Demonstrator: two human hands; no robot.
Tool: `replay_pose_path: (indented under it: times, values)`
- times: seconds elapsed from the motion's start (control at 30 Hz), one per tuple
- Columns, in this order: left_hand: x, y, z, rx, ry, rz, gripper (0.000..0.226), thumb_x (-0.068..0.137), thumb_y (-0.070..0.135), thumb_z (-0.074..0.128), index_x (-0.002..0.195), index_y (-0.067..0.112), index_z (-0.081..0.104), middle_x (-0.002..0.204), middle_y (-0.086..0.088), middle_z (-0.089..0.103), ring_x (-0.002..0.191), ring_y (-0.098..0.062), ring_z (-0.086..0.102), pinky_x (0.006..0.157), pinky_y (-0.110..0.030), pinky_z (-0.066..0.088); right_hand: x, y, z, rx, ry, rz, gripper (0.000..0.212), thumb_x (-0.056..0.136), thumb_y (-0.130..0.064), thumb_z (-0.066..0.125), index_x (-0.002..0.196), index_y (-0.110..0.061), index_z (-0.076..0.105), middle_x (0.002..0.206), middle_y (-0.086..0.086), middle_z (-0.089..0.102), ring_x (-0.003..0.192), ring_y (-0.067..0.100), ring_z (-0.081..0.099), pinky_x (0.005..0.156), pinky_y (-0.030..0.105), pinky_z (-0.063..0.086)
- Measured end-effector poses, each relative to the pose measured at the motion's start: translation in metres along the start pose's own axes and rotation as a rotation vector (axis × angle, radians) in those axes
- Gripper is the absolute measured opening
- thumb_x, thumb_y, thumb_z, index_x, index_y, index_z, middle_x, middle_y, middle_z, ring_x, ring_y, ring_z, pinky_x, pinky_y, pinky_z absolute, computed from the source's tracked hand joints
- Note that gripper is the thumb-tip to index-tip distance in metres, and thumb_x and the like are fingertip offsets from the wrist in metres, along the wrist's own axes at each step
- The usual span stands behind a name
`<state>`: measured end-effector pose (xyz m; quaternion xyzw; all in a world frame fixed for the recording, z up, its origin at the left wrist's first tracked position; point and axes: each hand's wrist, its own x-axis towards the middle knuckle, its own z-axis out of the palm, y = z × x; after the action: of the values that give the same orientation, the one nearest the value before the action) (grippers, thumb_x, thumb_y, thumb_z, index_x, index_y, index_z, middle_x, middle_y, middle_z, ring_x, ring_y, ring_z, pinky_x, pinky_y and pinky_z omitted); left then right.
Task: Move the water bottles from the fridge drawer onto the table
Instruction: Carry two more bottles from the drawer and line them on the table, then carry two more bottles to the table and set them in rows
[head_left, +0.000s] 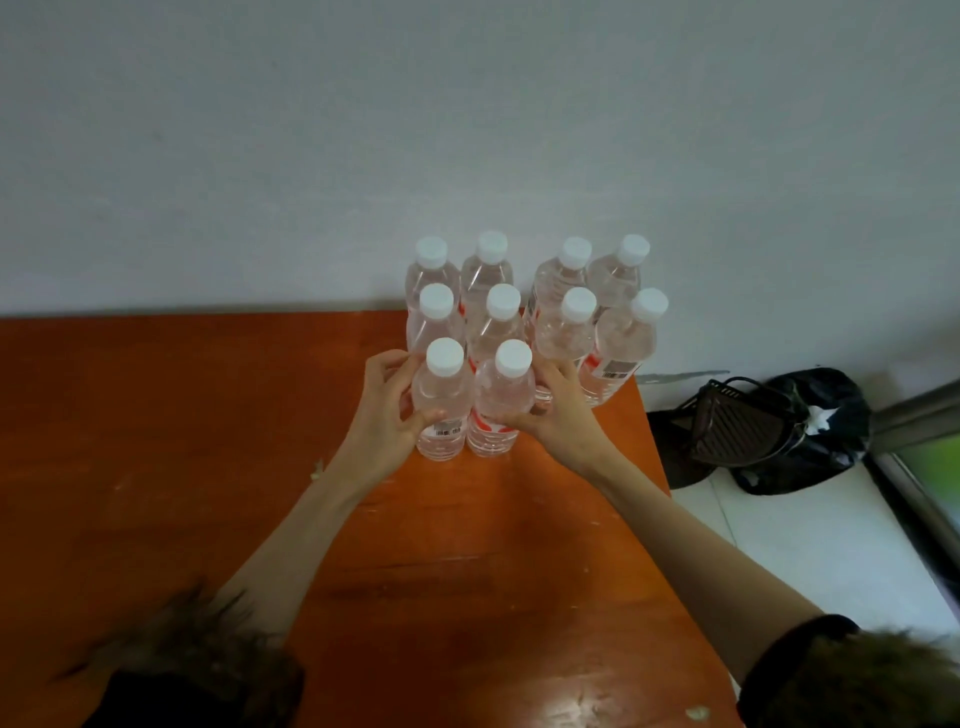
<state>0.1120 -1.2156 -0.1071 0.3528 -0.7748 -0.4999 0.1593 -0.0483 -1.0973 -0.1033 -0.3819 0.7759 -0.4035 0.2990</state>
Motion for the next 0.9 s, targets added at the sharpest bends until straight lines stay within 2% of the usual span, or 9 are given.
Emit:
replay_pose_path:
  times: [0.07, 0.17, 0.27, 0.4, 0.47, 0.57, 0.63, 0.77, 0.9]
  values:
    - [0.001, 0.0, -0.001, -0.004, -0.027, -0.011, 0.067, 0.083, 0.013, 0.065, 0.141, 0.016, 0.032, 0.131, 0.006, 0.027, 0.124, -0.007, 0.037, 0.108, -0.027, 0.032, -0.002, 0.003, 0.003, 0.07, 0.031, -0.005, 0.076, 0.071, -0.025, 0.078, 0.135, -0.026, 0.037, 0.135, -0.006, 0.036, 0.123, 0.01, 0.038, 0.102, 0.028, 0.04]
    - [-0.003, -0.002, 0.002, -0.002, -0.014, -0.011, 0.066, 0.084, 0.013, 0.065, 0.141, 0.018, 0.031, 0.135, 0.004, 0.028, 0.126, -0.009, 0.037, 0.11, -0.031, 0.032, -0.006, 0.006, 0.007, 0.154, 0.08, 0.023, 0.073, 0.071, -0.022, 0.079, 0.131, -0.022, 0.038, 0.128, -0.012, 0.044, 0.121, 0.009, 0.046, 0.09, 0.014, 0.041]
    - [-0.009, -0.004, 0.005, -0.005, 0.043, 0.004, 0.065, 0.084, 0.016, 0.064, 0.141, 0.019, 0.031, 0.139, 0.002, 0.028, 0.128, -0.012, 0.037, 0.11, -0.034, 0.035, -0.01, 0.009, 0.014, 0.146, 0.092, 0.024, 0.073, 0.073, -0.023, 0.077, 0.133, -0.023, 0.036, 0.135, -0.007, 0.047, 0.119, 0.004, 0.044, 0.093, 0.018, 0.04]
    - [-0.018, -0.003, 0.01, 0.022, 0.099, 0.005, 0.066, 0.085, 0.023, 0.063, 0.142, 0.022, 0.029, 0.145, 0.0, 0.03, 0.131, -0.014, 0.037, 0.107, -0.038, 0.038, -0.015, 0.007, 0.021, 0.175, 0.071, 0.031, 0.079, 0.078, -0.026, 0.073, 0.142, -0.021, 0.027, 0.145, -0.004, 0.039, 0.131, 0.013, 0.04, 0.108, 0.037, 0.038]
    - [-0.025, -0.001, 0.013, 0.041, 0.212, 0.048, 0.066, 0.085, 0.024, 0.063, 0.141, 0.02, 0.029, 0.144, -0.002, 0.032, 0.127, -0.012, 0.04, 0.106, -0.038, 0.039, -0.02, 0.003, 0.021, 0.101, 0.081, 0.029, 0.084, 0.081, -0.03, 0.07, 0.146, -0.022, 0.019, 0.149, -0.003, 0.033, 0.135, 0.016, 0.035, 0.111, 0.037, 0.032]
    - [-0.035, 0.015, 0.014, 0.051, 0.422, 0.221, 0.052, 0.087, 0.025, 0.06, 0.132, 0.012, 0.037, 0.133, -0.008, 0.041, 0.117, -0.008, 0.043, 0.101, -0.023, 0.04, -0.04, -0.005, 0.015, -0.077, 0.158, -0.047, 0.083, 0.084, -0.042, 0.062, 0.148, -0.023, 0.012, 0.154, -0.002, 0.024, 0.14, 0.016, 0.026, 0.112, 0.037, 0.029]
    - [-0.043, 0.034, 0.015, 0.09, 0.46, 0.361, 0.047, 0.085, 0.024, 0.059, 0.126, 0.008, 0.042, 0.127, -0.01, 0.045, 0.113, -0.008, 0.043, 0.098, -0.013, 0.039, -0.058, -0.006, 0.005, -0.239, 0.228, -0.094, 0.081, 0.085, -0.047, 0.056, 0.148, -0.021, 0.013, 0.156, 0.0, 0.019, 0.143, 0.016, 0.019, 0.115, 0.038, 0.024]
    - [-0.055, 0.072, 0.035, 0.275, 0.203, 0.511, 0.054, 0.086, 0.031, 0.059, 0.134, 0.018, 0.037, 0.139, -0.003, 0.039, 0.129, -0.007, 0.032, 0.109, -0.03, 0.029, -0.099, -0.004, -0.035, -0.561, 0.364, -0.128, 0.075, 0.089, -0.047, 0.052, 0.148, -0.021, 0.015, 0.156, 0.002, 0.017, 0.144, 0.019, 0.015, 0.116, 0.046, 0.021]
    - [-0.07, 0.115, 0.074, 0.524, -0.025, 0.602, 0.069, 0.089, 0.051, 0.045, 0.146, 0.031, 0.013, 0.156, 0.003, 0.007, 0.144, -0.015, 0.006, 0.116, -0.041, 0.012, -0.16, 0.004, -0.083, -0.822, 0.469, -0.053, 0.079, 0.086, -0.06, 0.044, 0.149, -0.024, 0.012, 0.157, 0.002, 0.011, 0.145, 0.024, 0.01, 0.116, 0.052, 0.011]
